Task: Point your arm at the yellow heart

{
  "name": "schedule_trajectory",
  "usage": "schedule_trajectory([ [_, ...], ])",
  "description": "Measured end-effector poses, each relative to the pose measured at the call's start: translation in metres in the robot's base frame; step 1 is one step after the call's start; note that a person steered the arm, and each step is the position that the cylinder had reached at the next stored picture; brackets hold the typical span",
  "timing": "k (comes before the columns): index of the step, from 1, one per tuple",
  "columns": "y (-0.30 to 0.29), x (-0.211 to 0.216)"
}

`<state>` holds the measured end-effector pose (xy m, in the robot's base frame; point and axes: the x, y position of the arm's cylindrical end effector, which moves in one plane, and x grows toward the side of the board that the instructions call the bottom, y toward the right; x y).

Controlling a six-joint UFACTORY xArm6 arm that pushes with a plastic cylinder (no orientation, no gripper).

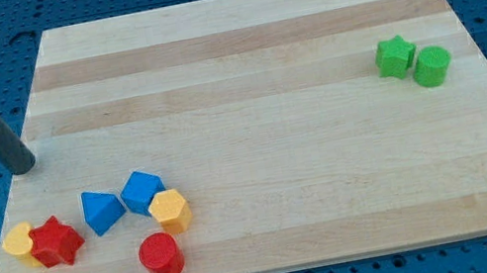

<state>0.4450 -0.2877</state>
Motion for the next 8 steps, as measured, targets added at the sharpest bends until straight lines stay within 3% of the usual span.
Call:
schedule_trajectory([
  [4, -0.017, 0.023],
  [8, -0.017, 0.154],
])
